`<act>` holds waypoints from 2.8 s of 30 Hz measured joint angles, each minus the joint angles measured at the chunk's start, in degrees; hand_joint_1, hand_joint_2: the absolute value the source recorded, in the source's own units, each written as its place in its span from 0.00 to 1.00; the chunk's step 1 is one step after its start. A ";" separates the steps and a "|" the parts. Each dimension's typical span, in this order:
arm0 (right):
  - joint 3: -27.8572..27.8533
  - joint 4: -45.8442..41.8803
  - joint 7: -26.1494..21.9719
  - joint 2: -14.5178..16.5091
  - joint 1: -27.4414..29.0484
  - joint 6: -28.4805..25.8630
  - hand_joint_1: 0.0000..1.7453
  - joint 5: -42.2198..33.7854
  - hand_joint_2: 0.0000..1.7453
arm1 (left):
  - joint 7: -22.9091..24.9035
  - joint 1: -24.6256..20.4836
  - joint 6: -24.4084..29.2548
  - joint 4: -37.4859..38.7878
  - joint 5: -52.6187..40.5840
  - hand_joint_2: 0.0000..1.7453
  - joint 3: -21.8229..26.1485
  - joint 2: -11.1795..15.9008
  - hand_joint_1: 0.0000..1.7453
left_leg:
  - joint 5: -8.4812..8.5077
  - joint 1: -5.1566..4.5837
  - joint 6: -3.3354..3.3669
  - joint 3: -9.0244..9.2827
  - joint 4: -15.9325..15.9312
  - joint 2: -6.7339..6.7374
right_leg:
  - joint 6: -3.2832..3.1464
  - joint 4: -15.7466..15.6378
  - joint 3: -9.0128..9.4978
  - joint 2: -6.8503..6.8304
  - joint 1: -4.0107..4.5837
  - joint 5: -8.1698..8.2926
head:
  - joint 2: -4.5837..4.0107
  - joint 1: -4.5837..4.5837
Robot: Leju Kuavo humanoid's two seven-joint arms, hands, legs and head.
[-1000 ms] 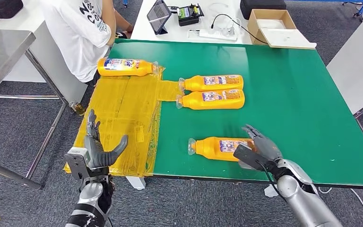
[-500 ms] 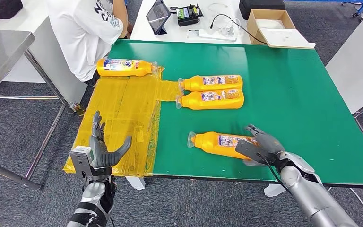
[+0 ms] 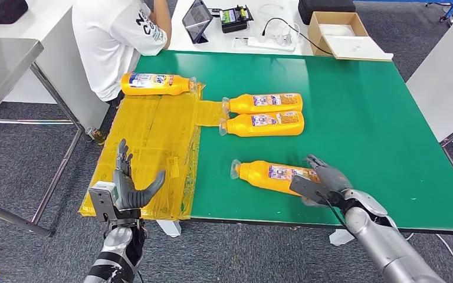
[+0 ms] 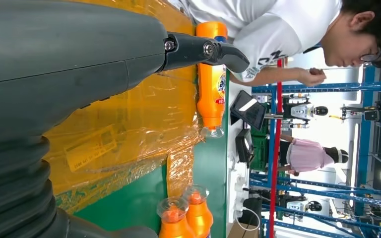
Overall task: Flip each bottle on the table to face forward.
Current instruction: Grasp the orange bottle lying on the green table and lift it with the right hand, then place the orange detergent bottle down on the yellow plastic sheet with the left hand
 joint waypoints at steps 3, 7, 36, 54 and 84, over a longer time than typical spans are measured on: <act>0.07 0.03 -0.89 0.73 0.59 -2.30 1.00 -0.05 1.00 | 0.03 -0.01 0.01 0.03 0.15 1.00 -0.01 0.00 0.00 | 0.00 0.00 0.00 0.00 0.00 0.00 | 0.00 0.00 0.00 0.00 0.01 0.00 | 0.00 0.00; -0.39 -0.15 -1.89 1.75 1.75 -4.78 1.00 -0.26 1.00 | 0.04 -0.07 -0.05 0.31 0.50 1.00 -0.02 0.00 0.00 | 0.00 0.01 0.00 0.00 0.00 -0.01 | 0.00 0.00 0.00 0.00 0.01 0.00 | 0.00 0.01; -17.65 -19.16 -17.64 17.51 15.79 -32.38 1.00 -6.57 1.00 | 1.80 -0.03 -2.21 0.00 5.52 1.00 -1.33 -0.64 0.00 | 0.00 0.03 -0.01 -0.24 0.00 -0.08 | 0.00 0.01 -0.15 -0.04 0.01 -0.06 | 0.00 0.01; -19.35 -21.52 -30.25 28.38 22.24 -38.69 1.00 -10.33 1.00 | 12.64 -0.06 -25.91 -2.71 23.64 1.00 -10.00 0.51 0.00 | 0.00 0.09 -0.02 -0.24 -0.02 -0.04 | -0.01 0.01 -0.18 -0.02 0.08 -0.06 | 0.00 0.00; 2.03 10.50 -30.72 35.20 12.81 -38.92 1.00 -11.84 1.00 | 14.79 -3.93 -36.38 3.99 31.08 1.00 -16.22 3.62 0.00 | 0.01 0.15 -0.03 -0.24 -0.02 -0.02 | -0.03 0.02 -0.22 0.00 0.13 -0.05 | 0.00 0.01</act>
